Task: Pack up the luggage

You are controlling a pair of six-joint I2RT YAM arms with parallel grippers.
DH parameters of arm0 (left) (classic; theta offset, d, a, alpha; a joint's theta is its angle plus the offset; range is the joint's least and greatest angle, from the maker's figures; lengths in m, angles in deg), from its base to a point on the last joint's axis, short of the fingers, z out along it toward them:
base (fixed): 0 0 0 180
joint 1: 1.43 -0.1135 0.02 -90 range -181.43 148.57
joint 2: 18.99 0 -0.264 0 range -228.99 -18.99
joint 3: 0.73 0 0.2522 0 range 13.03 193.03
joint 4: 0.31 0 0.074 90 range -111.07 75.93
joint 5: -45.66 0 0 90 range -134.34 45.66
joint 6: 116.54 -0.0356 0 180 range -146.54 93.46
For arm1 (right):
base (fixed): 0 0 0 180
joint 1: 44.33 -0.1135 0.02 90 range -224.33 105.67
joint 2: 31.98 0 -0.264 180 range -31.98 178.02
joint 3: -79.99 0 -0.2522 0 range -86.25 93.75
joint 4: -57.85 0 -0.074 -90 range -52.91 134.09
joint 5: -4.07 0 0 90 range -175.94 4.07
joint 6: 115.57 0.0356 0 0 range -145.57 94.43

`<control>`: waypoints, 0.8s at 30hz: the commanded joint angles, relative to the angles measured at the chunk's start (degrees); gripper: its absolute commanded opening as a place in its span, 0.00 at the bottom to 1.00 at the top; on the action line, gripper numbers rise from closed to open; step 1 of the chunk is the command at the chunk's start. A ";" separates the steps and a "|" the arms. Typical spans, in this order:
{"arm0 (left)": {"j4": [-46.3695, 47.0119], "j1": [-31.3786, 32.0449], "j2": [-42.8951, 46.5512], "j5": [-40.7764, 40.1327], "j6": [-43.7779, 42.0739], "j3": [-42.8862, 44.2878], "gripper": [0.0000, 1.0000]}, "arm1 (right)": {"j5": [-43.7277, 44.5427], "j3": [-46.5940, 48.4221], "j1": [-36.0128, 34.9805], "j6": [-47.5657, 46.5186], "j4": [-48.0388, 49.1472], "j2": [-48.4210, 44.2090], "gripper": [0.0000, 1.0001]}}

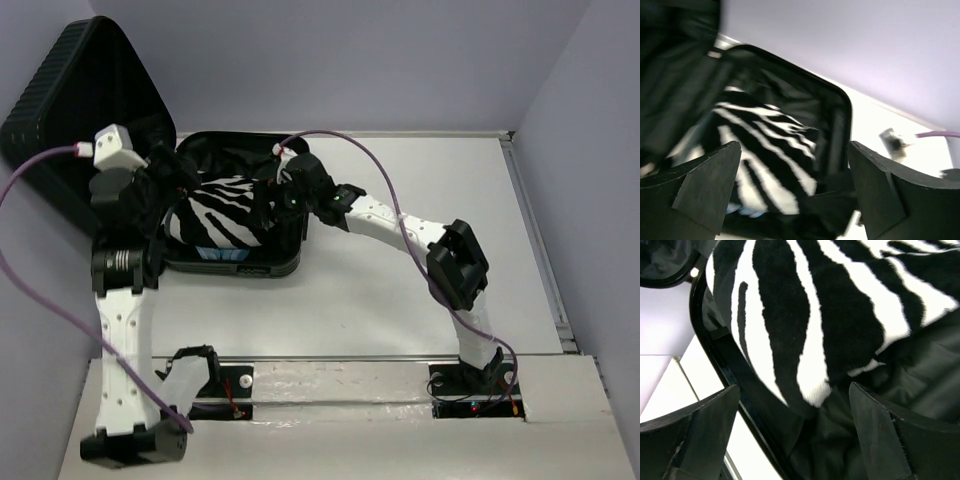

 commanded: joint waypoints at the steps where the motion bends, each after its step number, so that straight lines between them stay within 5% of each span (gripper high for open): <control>1: -6.56 -0.41 10.60 -16.71 0.21 -10.30 0.99 | 3.43 -2.17 -0.01 -4.04 -2.77 -7.05 0.90; 2: -7.08 -0.41 12.74 -18.11 0.65 -12.15 0.99 | 3.43 -3.58 -0.01 -4.05 -2.51 -8.20 0.84; 3: -8.30 -0.50 15.02 -22.39 1.00 -14.69 0.99 | 3.35 -5.24 -0.01 -4.31 -1.55 -9.51 0.59; 5: -11.11 -0.58 20.39 -32.56 2.23 -16.03 0.99 | 4.65 -11.92 -0.01 -4.83 0.47 -14.78 0.25; 7: -13.23 -0.58 23.99 -40.06 2.84 -15.25 0.99 | 5.54 -18.66 -0.01 -5.10 3.28 -20.30 0.07; 9: -15.16 -0.41 25.76 -54.06 4.24 -13.85 0.99 | 5.89 -22.99 -0.01 -5.19 6.35 -23.73 0.07; 12: -12.29 -0.06 22.36 -64.69 2.42 -14.01 0.97 | 3.70 -31.17 1.49 -4.22 10.41 -29.73 0.07; 15: -2.01 -1.02 16.74 -66.73 -1.98 -12.62 0.89 | 0.72 -35.31 3.85 -4.92 12.06 -32.81 0.07; 19: -5.14 -6.29 -1.60 -65.85 -1.37 -1.12 0.86 | -1.66 -38.48 5.27 -6.59 12.08 -35.45 0.11; 24: -1.39 -8.23 -8.77 -63.83 -7.33 6.11 0.85 | -4.56 -39.80 5.88 -7.83 12.08 -37.12 0.16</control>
